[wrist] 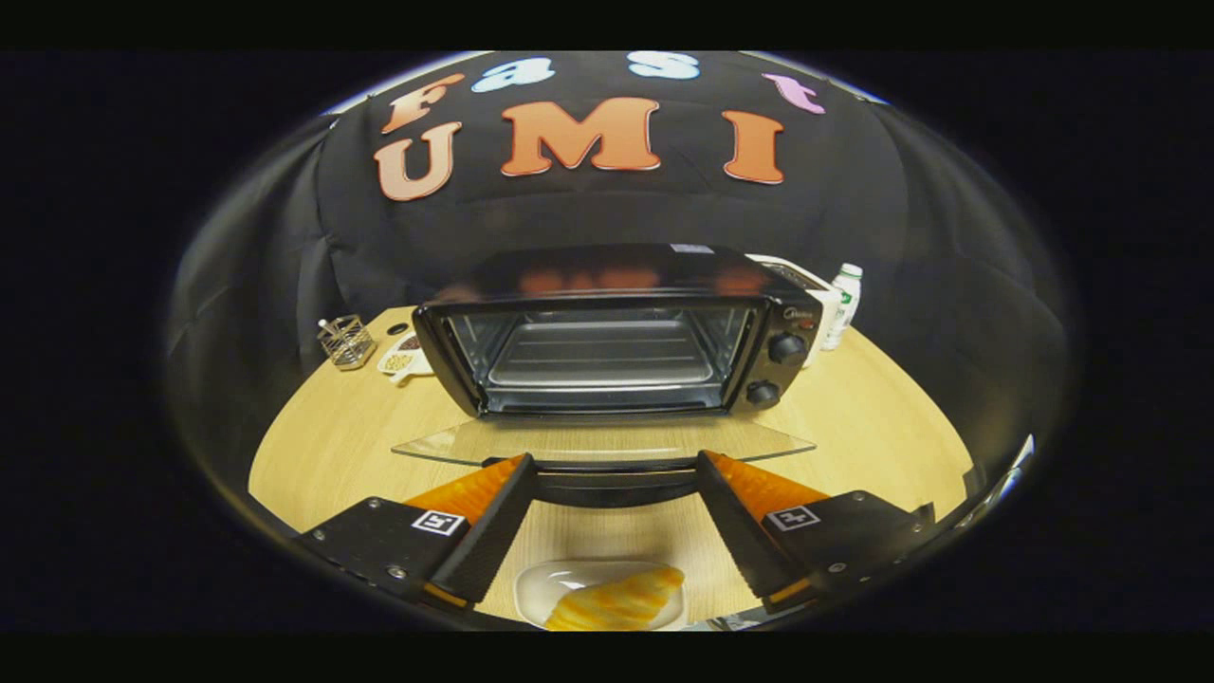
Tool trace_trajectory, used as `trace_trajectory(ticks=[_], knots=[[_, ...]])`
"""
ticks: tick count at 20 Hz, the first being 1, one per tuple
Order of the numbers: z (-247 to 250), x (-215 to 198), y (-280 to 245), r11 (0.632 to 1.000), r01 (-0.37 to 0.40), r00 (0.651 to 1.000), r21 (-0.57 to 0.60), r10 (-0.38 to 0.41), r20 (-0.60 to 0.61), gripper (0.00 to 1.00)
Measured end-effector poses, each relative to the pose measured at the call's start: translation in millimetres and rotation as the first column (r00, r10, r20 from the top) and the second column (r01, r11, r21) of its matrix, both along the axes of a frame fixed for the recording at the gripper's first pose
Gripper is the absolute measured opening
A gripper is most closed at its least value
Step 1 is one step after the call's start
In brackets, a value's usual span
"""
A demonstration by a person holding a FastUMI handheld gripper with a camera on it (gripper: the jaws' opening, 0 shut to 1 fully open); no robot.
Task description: Open the toaster oven, put the food inside, and close the toaster oven door.
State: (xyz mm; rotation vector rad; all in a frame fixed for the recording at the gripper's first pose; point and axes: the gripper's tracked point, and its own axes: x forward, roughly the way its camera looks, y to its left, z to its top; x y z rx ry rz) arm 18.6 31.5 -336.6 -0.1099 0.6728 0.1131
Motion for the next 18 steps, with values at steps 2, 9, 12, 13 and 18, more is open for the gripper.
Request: trace_trajectory(ticks=[2,9,12,13,18], knots=[[-15.0,-11.1,-2.6,1.000,0.007,0.999,0.001,-0.007,-0.036,0.99],[-65.7,-36.4,-10.2,1.000,0.024,0.990,-0.009,-0.025,-0.138,1.00],[-82.7,-36.2,-12.2,0.999,0.027,0.985,-0.022,-0.030,-0.171,1.00],[-84.6,-36.3,-13.0,0.999,0.027,0.984,-0.020,-0.030,-0.175,1.00],[-74.2,-41.4,-18.4,0.999,0.037,0.984,-0.034,-0.042,-0.174,1.00]])
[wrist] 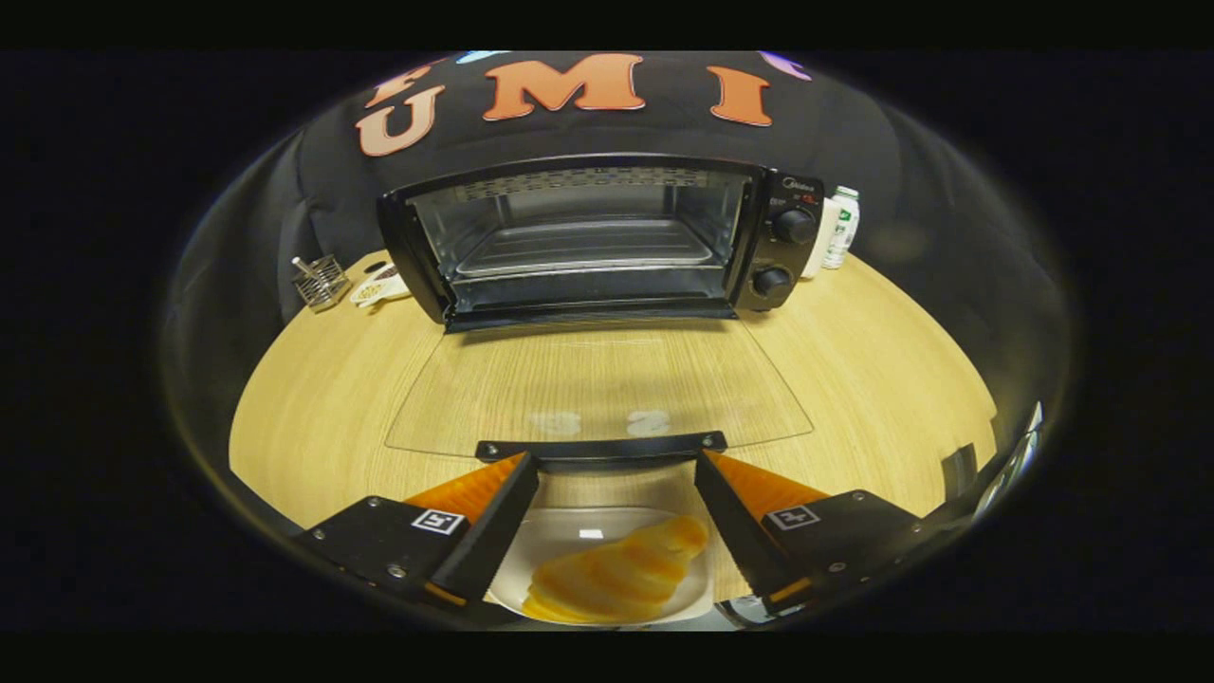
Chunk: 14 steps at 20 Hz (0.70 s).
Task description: Open the toaster oven, put the food inside, and close the toaster oven door.
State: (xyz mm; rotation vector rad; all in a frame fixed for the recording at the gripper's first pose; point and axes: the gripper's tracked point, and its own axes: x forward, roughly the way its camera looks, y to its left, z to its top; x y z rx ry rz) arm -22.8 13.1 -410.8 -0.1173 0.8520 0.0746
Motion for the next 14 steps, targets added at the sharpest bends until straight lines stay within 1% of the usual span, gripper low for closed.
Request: trace_trajectory(ticks=[8,12,14], knots=[[51.6,-24.2,-4.4,0.999,0.041,0.997,0.027,-0.043,0.063,1.00],[66.4,-46.7,-3.8,0.995,0.090,0.992,0.047,-0.094,0.088,0.99],[66.9,-62.6,-3.4,0.990,0.127,0.988,0.055,-0.131,0.085,0.99]])
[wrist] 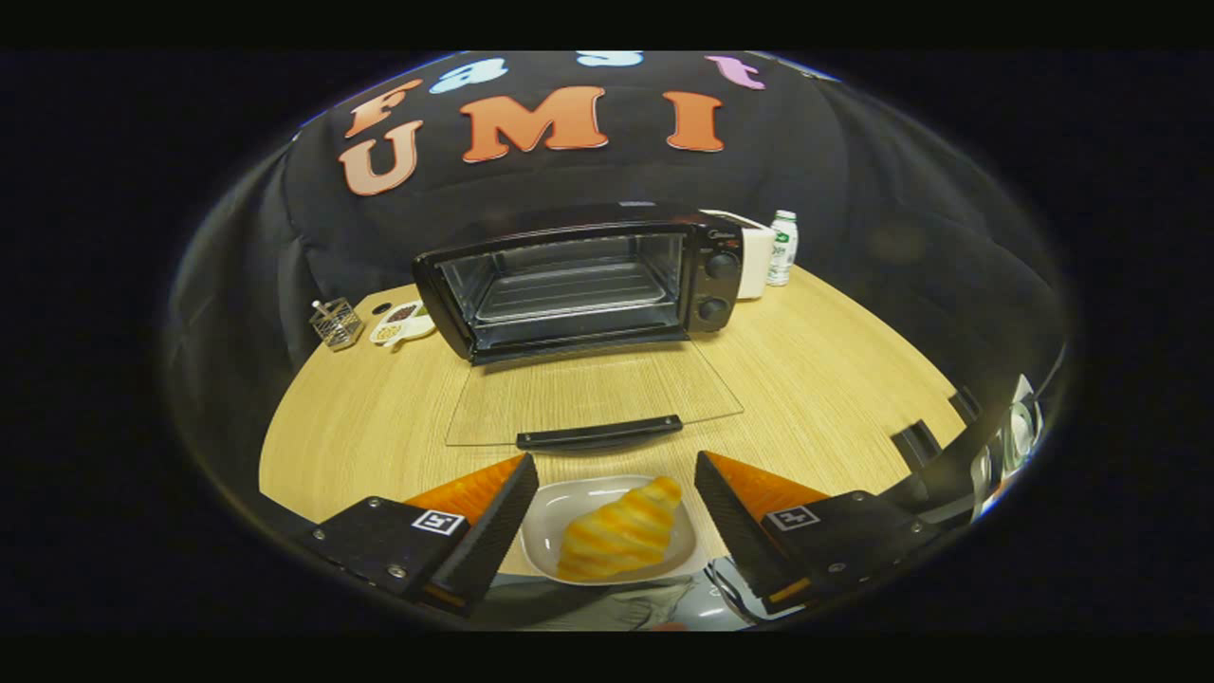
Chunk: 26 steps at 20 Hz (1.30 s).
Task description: Open the toaster oven, put the food inside, and close the toaster oven door.
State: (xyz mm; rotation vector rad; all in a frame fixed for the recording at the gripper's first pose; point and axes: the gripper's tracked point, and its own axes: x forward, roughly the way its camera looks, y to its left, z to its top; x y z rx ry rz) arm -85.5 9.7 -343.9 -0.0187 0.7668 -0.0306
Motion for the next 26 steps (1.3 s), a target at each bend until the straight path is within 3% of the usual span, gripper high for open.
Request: trace_trajectory(ticks=[10,17,23,26], knots=[[-44.0,-54.0,11.5,0.995,0.095,0.991,0.027,-0.092,-0.092,0.99],[-89.3,-66.4,4.1,0.983,0.183,0.969,0.014,-0.178,-0.174,1.00],[-100.7,-62.4,-2.4,0.978,0.210,0.963,0.005,-0.206,-0.174,0.99],[-99.0,-61.2,0.5,0.977,0.210,0.963,0.032,-0.201,-0.182,0.87]])
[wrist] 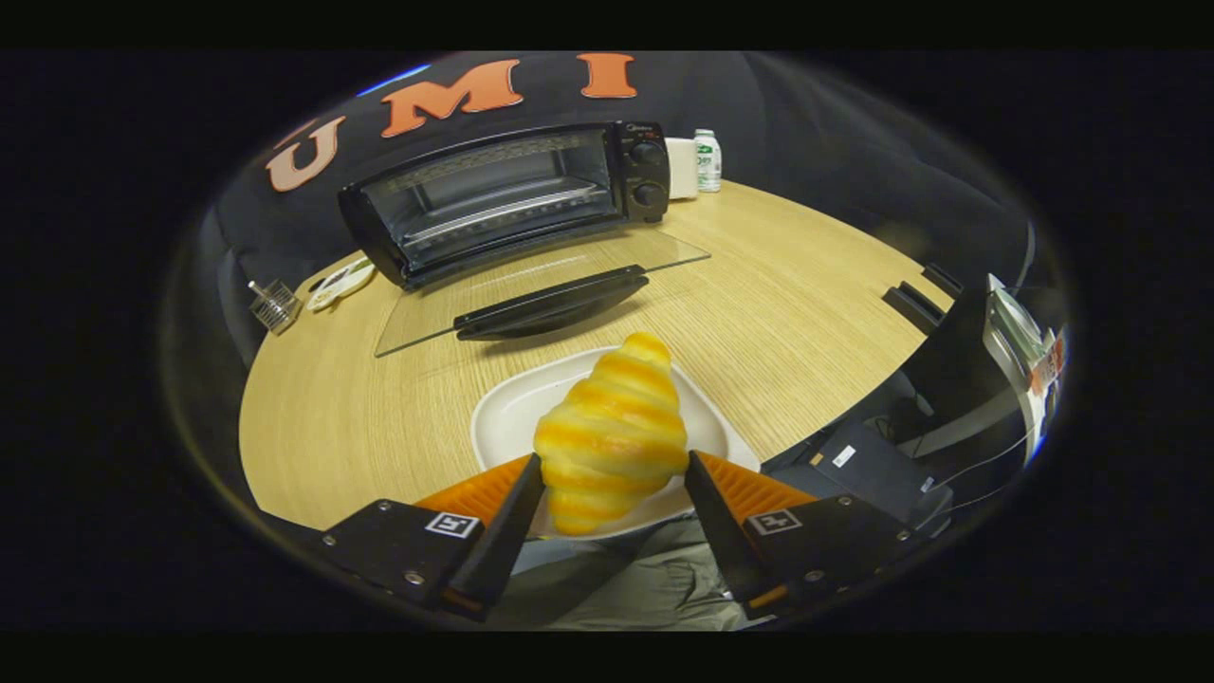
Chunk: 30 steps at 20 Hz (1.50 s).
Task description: Open the toaster oven, put the food inside, and close the toaster oven door.
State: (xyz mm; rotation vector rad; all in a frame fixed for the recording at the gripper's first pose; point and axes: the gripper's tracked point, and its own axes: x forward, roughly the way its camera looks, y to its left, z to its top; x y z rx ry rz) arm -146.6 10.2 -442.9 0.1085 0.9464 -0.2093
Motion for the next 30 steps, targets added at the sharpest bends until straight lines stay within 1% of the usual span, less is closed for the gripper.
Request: trace_trajectory(ticks=[2,5,10,15,20,24,28,30], knots=[[4.1,1.5,1.2,1.000,-0.003,1.000,0.010,0.003,0.010,0.80],[18.4,5.7,5.0,0.999,-0.020,0.999,0.037,0.019,0.032,0.73],[58.6,19.8,8.2,0.997,-0.057,0.994,0.052,0.052,0.097,0.73],[92.9,49.3,13.8,0.993,-0.108,0.981,0.045,0.099,0.166,0.73],[112.5,92.1,26.7,0.984,-0.168,0.966,0.051,0.154,0.210,0.73],[118.7,134.0,42.2,0.971,-0.232,0.949,0.050,0.214,0.231,0.73],[118.4,177.1,54.8,0.955,-0.296,0.932,0.016,0.285,0.224,0.72],[115.3,193.1,57.8,0.944,-0.330,0.921,-0.025,0.328,0.208,0.73]])
